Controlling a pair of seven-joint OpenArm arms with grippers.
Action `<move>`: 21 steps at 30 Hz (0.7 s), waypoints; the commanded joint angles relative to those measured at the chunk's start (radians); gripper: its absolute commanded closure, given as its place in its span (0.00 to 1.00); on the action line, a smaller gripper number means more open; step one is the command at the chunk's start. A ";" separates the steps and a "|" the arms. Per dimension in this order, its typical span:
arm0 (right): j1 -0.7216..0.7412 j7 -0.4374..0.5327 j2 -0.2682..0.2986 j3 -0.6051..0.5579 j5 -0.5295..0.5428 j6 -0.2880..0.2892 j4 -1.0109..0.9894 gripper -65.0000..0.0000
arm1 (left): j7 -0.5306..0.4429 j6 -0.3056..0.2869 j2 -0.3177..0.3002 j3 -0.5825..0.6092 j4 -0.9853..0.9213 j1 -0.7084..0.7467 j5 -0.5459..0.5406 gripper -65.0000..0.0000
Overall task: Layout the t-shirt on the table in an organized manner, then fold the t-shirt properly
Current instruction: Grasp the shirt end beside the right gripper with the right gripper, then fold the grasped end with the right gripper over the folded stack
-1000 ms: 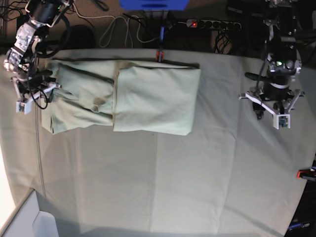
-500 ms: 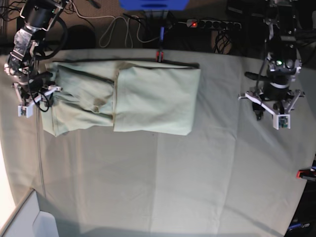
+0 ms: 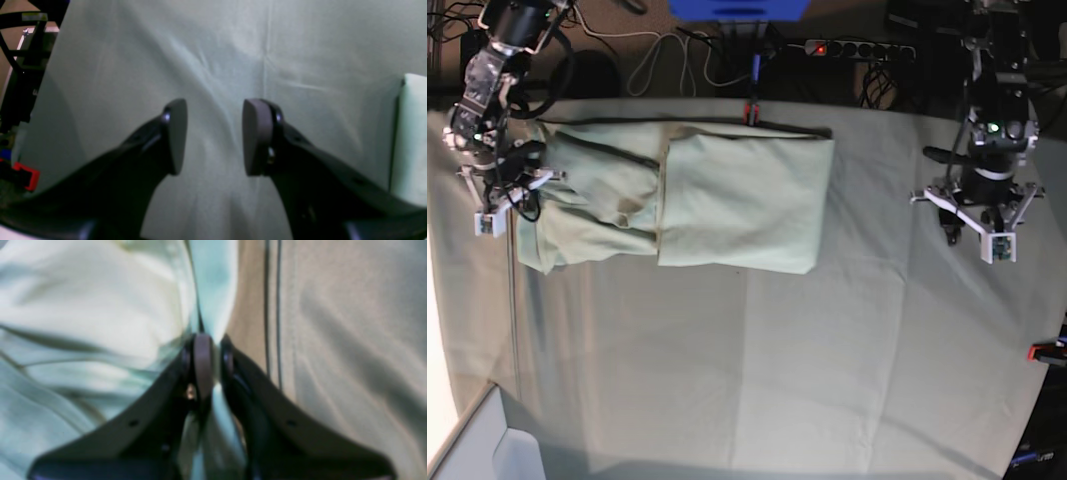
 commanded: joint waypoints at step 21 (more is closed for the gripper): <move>-0.164 -0.002 -0.182 -0.147 0.033 0.045 0.516 1.00 | -0.023 0.004 -0.016 -0.007 0.012 -0.022 0.004 0.59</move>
